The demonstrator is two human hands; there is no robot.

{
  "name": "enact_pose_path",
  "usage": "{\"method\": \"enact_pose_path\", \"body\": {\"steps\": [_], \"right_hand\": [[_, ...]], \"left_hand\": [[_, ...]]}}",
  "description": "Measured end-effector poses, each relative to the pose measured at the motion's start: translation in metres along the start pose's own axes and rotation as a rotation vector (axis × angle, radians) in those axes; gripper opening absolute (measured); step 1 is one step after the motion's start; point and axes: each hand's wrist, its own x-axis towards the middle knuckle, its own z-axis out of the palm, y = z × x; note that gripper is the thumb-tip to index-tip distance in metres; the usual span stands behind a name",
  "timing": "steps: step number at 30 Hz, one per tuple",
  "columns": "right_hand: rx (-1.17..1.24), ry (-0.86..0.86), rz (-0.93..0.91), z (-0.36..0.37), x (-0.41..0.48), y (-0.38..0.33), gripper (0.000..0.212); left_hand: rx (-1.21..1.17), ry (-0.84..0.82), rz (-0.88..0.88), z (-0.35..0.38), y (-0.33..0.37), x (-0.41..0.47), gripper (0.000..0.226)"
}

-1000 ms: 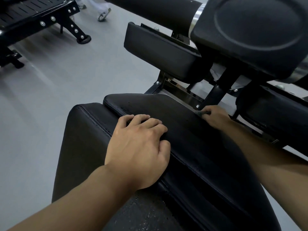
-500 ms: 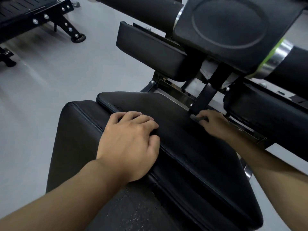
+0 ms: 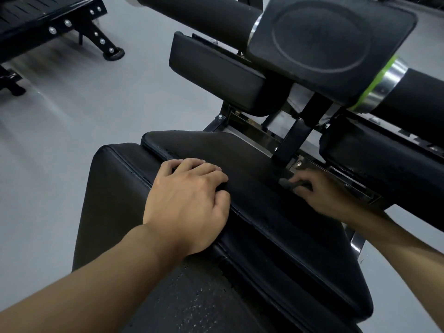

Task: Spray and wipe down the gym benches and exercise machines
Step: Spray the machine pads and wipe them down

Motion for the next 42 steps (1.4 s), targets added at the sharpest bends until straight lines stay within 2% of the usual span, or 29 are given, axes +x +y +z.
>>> {"method": "enact_pose_path", "body": {"steps": [5,10,16,21,26,31,37,39,42], "right_hand": [[-0.002,0.043,0.07,0.015,0.037,-0.016,0.016],[0.053,-0.034,-0.064,-0.001,-0.024,-0.01,0.015],[0.042,0.029,0.006,0.014,0.022,-0.029,0.016],[0.081,-0.09,-0.033,-0.006,-0.038,-0.025,0.015],[0.025,0.003,-0.036,0.01,0.006,-0.041,0.018],[0.071,-0.043,-0.097,-0.002,-0.051,-0.03,0.023],[0.02,-0.013,-0.043,0.008,-0.01,-0.057,0.016],[0.007,0.026,-0.107,0.003,-0.036,-0.057,0.017],[0.073,-0.026,-0.149,-0.008,-0.077,-0.053,0.018]], "left_hand": [[0.013,-0.003,0.005,-0.001,0.001,0.0,0.068],[0.007,0.0,0.008,-0.002,0.001,0.0,0.067],[0.016,0.004,0.007,-0.002,0.001,0.0,0.067],[0.014,-0.002,0.009,-0.002,0.0,0.0,0.068],[0.021,0.002,0.008,0.0,0.0,0.0,0.065],[0.015,0.002,0.008,0.0,-0.001,0.0,0.064],[0.002,0.006,0.017,0.0,-0.002,0.0,0.063],[-0.001,0.006,0.021,0.0,-0.001,0.0,0.062],[0.001,0.01,0.013,0.001,-0.003,0.0,0.063]]}}
